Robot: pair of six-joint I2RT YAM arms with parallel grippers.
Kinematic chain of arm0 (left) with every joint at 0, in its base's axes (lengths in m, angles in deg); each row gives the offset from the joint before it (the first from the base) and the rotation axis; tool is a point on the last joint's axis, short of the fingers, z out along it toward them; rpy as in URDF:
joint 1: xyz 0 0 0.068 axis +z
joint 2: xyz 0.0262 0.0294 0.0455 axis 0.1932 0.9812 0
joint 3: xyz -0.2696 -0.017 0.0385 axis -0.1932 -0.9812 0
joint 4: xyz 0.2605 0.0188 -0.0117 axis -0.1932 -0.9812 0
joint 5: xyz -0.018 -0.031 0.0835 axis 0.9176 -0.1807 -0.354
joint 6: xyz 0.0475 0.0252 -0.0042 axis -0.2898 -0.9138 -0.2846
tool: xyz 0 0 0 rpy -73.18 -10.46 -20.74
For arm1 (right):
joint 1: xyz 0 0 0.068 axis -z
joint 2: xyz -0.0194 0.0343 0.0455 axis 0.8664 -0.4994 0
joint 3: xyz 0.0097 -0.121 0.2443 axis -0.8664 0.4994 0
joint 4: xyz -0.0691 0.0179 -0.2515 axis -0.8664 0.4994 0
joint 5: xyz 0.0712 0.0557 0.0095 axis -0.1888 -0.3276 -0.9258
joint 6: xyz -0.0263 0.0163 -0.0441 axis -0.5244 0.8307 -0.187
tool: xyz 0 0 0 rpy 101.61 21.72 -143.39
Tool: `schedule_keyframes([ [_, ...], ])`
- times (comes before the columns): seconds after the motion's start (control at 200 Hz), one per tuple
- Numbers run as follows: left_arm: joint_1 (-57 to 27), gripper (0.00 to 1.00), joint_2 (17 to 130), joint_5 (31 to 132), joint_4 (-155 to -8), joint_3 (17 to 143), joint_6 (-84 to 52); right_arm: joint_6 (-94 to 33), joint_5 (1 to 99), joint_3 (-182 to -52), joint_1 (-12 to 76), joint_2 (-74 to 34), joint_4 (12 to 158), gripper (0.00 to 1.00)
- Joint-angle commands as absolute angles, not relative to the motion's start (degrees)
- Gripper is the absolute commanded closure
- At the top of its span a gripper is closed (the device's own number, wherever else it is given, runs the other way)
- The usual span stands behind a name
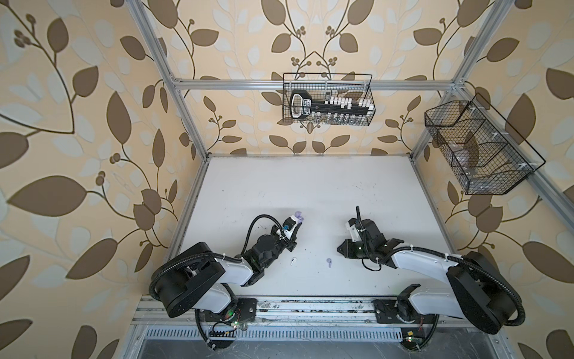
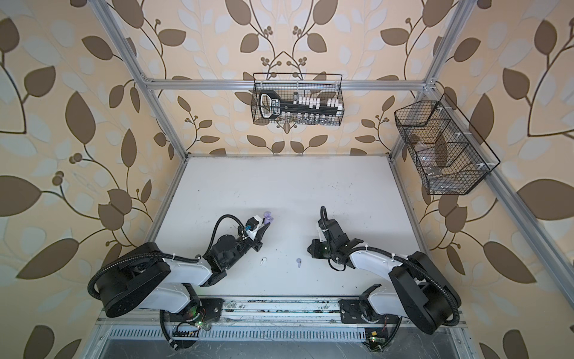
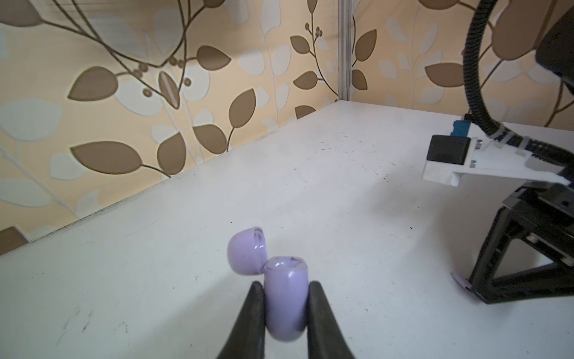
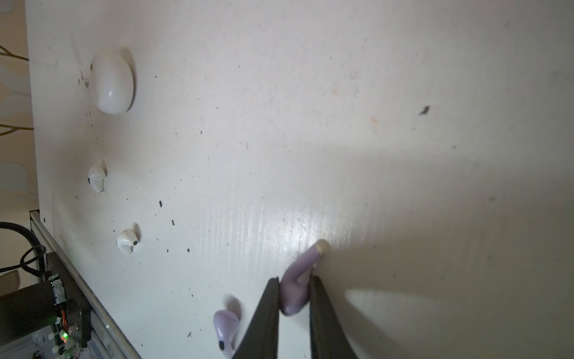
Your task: Insert the wireless bluetooth earbuds into the charging case
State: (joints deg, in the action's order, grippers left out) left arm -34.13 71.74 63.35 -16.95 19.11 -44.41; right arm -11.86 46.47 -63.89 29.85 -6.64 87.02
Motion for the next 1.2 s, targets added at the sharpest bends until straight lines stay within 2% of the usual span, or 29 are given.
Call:
schedule_keyframes([
  [0.0,-33.7,1.0,71.0,64.8,-14.5,19.8,-44.0,-11.2,48.7,-61.7,30.3,-6.2,90.5,0.81],
  [0.415,-33.7,1.0,71.2,64.8,-14.3,19.9,-44.0,-10.4,48.6,-60.5,31.2,-4.2,90.2,0.77],
  [0.525,-33.7,1.0,71.3,64.9,-14.3,19.9,-44.0,-10.1,48.6,-60.4,31.0,-3.4,90.5,0.73],
  [1.035,-33.7,1.0,71.0,64.6,-14.4,19.8,-44.0,-6.0,50.2,-63.8,24.6,-3.7,86.7,0.73],
  [1.195,-33.7,1.0,71.0,64.7,-14.2,19.9,-44.0,-6.0,49.9,-68.8,23.6,-8.3,85.7,0.72],
])
